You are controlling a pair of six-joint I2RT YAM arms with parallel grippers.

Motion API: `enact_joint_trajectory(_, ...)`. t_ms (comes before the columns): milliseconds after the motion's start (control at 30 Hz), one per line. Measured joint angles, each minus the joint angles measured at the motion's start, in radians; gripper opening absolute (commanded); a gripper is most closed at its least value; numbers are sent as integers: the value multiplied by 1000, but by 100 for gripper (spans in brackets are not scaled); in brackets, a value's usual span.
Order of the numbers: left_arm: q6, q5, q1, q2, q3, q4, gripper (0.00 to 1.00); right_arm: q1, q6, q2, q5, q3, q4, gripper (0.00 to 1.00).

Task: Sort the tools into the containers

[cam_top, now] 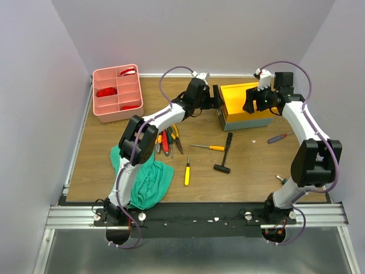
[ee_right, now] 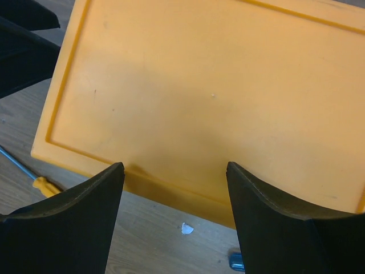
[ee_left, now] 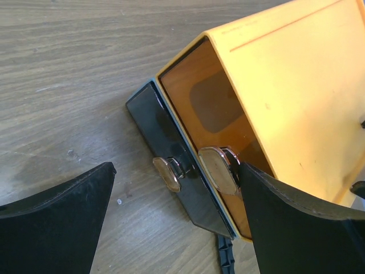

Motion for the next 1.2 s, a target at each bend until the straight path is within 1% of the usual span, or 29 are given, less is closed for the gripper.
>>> enact_joint_trajectory(167, 27, -102, -16, -32, -12, -50, 99, 0, -19, 4, 60, 0, 13, 81)
enact_joint_trajectory(367, 91, -213, -9, -143, -118, -112, 99, 0, -29, 14, 108, 1, 40, 81)
enact_joint_trajectory(600, 182, -281, 13, -232, -194, -179, 99, -1, -29, 42, 119, 30, 47, 81)
enact_joint_trajectory(933, 229, -283, 74, -302, -253, -236, 99, 0, -29, 51, 144, 47, 49, 81)
enact_joint_trajectory(1000, 245, -256, 80, -314, -255, -238, 99, -1, -30, 51, 144, 50, 42, 81)
enact_joint_trajectory(1100, 269, -202, 85, -340, -227, -242, 99, 0, -52, 42, 122, 51, 20, 81)
enact_joint_trajectory(1200, 289, -145, 93, -369, -151, -241, 99, 0, -117, 2, 58, 46, -26, 81)
